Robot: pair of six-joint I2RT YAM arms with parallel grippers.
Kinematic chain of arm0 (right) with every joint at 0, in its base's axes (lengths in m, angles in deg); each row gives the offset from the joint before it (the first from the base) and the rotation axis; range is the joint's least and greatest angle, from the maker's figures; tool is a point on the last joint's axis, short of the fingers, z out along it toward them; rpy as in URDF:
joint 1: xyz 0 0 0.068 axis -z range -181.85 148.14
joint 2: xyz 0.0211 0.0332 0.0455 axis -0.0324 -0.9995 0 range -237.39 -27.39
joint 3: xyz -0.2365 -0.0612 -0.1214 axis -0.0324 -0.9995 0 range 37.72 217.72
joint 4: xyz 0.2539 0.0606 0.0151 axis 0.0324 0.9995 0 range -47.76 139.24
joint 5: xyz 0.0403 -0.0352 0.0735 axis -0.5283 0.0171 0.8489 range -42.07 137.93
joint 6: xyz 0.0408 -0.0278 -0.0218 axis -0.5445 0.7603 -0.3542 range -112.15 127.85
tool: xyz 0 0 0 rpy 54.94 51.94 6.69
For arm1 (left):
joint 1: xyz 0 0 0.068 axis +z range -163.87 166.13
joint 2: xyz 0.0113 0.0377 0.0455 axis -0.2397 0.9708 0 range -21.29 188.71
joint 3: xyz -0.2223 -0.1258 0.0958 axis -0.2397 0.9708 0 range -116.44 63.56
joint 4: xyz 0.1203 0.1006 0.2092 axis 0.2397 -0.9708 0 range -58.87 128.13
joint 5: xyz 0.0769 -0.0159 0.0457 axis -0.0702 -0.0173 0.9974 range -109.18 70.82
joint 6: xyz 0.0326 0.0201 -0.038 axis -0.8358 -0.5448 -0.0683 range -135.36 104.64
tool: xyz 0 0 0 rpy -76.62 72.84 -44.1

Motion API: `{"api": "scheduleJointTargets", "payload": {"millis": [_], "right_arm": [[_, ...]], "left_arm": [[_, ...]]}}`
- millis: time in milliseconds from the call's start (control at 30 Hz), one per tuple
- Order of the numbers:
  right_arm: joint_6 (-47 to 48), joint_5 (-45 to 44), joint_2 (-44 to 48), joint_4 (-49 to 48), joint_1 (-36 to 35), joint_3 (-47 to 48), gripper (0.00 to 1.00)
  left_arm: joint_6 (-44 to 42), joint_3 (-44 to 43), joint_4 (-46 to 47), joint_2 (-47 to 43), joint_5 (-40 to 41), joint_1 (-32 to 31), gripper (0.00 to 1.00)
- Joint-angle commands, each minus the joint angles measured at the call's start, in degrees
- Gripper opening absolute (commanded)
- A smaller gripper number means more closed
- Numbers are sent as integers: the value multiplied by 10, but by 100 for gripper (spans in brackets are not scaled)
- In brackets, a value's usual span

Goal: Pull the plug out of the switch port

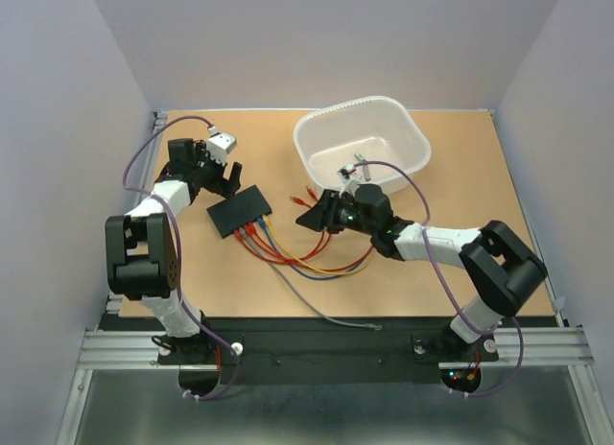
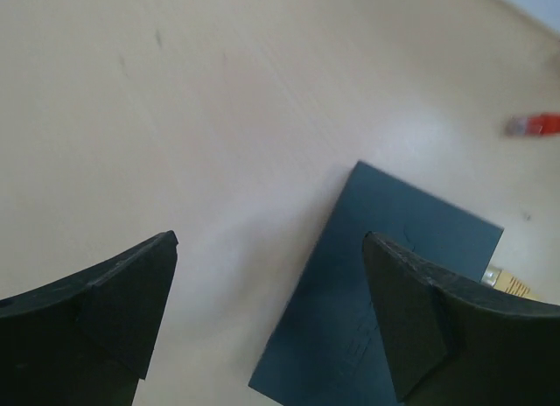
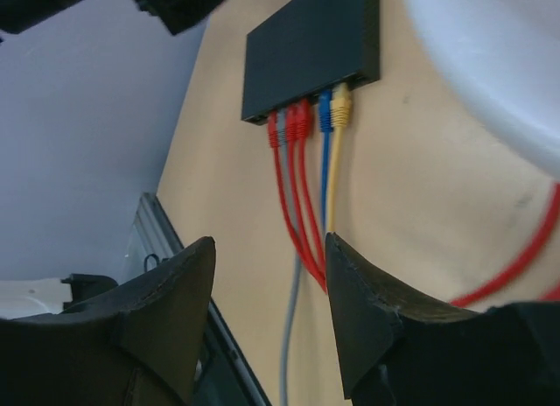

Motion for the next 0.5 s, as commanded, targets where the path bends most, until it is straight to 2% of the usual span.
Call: {"api": "scheduleJointTargets", "payload": {"millis": [0,300,467], "right_arm": [[-65,-28,-60,-37,-36,64,56],[-109,-65,-231,-60,-58,170,54],[-123,-89,-275,-58,-65,200,52]], "left_arm": [[-119,-50,-126,33,-11,-4,99],[-198,-34,-171,43,-34,-17,99],[-207,-33,-187,58,-36,-23,99]]}}
